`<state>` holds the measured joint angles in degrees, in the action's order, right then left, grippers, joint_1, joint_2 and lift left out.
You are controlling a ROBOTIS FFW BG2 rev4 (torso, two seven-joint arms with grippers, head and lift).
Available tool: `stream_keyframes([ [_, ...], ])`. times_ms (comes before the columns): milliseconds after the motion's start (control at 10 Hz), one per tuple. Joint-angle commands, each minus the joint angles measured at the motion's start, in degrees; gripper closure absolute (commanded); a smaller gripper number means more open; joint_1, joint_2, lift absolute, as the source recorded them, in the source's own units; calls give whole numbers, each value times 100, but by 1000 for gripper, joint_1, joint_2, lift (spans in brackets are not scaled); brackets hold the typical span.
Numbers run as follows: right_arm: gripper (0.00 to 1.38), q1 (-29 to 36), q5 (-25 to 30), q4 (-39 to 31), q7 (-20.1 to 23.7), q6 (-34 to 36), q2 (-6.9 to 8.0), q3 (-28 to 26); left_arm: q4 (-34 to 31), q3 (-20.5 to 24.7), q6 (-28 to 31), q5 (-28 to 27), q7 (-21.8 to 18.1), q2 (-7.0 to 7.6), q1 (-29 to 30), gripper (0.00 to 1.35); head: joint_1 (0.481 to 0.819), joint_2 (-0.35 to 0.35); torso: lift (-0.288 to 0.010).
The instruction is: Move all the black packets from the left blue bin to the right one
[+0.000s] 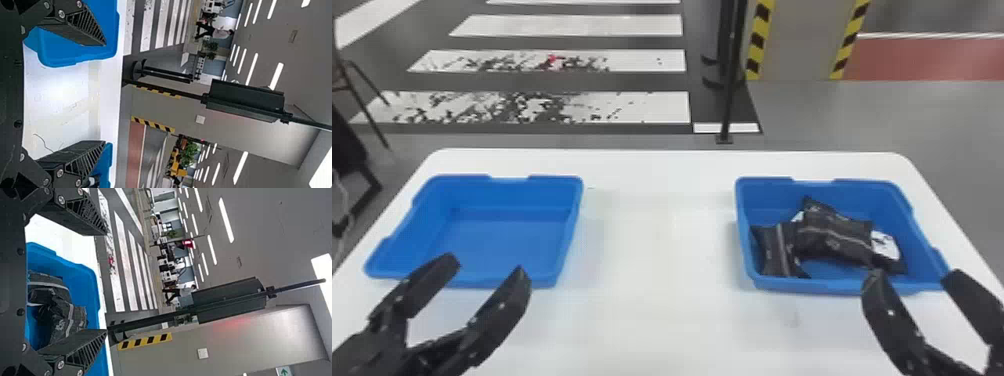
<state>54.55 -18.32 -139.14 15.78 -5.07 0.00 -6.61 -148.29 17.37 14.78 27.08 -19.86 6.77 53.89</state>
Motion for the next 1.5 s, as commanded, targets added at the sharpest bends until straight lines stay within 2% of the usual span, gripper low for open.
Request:
stream_keyframes([
  [0,154,0,-19,14,4,0,5,-2,0,0,12,11,0,0,11,188,695,14,-185],
  [1400,154,43,-99,70,30,0,5,9,0,11,83,34,0,-18,67,188,695,15,-185],
])
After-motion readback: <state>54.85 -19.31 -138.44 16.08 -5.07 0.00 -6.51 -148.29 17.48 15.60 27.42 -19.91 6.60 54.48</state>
